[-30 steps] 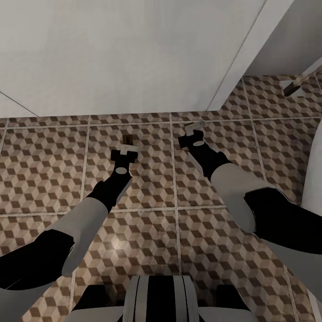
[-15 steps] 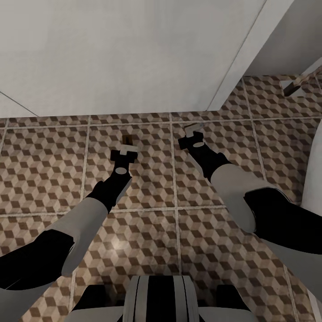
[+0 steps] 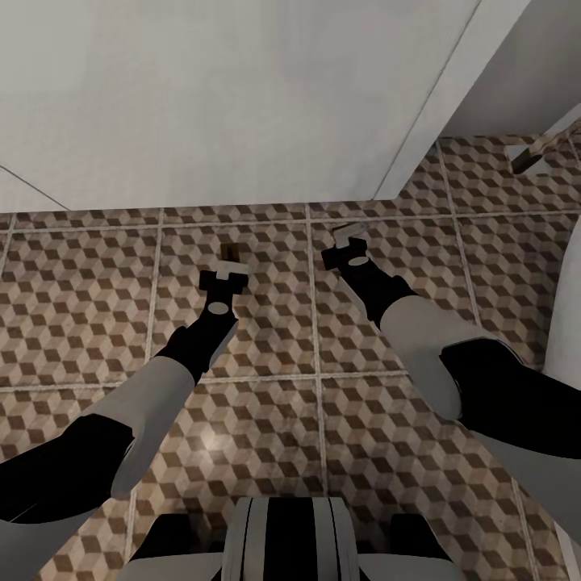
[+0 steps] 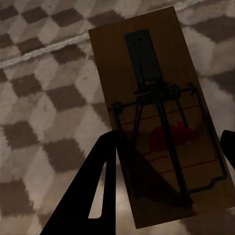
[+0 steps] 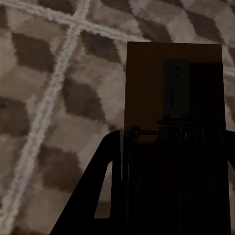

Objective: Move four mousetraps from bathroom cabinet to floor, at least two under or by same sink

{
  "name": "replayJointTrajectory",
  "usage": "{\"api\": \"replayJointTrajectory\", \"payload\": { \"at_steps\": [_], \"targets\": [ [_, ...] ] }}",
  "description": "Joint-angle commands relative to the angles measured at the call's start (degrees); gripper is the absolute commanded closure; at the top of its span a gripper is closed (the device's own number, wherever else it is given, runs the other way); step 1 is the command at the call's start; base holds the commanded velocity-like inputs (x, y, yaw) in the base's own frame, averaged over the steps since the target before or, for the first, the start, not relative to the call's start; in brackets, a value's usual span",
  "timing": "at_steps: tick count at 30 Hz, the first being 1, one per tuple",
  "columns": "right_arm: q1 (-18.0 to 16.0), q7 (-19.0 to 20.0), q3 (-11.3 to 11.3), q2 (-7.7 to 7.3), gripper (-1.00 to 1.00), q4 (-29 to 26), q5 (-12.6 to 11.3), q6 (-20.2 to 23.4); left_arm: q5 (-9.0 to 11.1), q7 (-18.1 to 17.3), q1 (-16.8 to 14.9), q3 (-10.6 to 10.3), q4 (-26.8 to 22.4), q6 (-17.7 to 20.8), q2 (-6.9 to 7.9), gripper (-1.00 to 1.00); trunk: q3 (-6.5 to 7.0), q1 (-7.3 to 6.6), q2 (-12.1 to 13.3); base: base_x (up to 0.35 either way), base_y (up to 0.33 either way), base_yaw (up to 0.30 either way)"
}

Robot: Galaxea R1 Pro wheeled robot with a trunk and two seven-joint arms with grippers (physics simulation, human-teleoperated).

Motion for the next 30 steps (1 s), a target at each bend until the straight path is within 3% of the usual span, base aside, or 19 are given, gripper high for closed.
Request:
{"api": "replayJointTrajectory", "payload": {
  "at_steps": [1,13,30],
  "targets": [
    [0.00,-0.18,0.27,0.00,1.00,-0.06,0.48,0.56,-0.56,0.55,-0.04,-0.22,0.07,0.06,0.01,1.00,-0.02,-0.01,-0.01,0.000,0.000,0.000],
    [-0.06,-0.18,0.33,0.00,1.00,0.10,0.48,5.46,-0.49,0.55,-0.05,-0.30,0.07,0.06,-0.07,1.00,-0.02,-0.01,-0.01,0.000,0.000,0.000],
    [-0.06,-0.18,0.33,0.00,1.00,0.10,0.48,6.83,-0.52,0.55,-0.04,-0.30,0.10,0.06,-0.07,1.00,-0.02,-0.01,-0.01,0.000,0.000,0.000]
  ]
}}
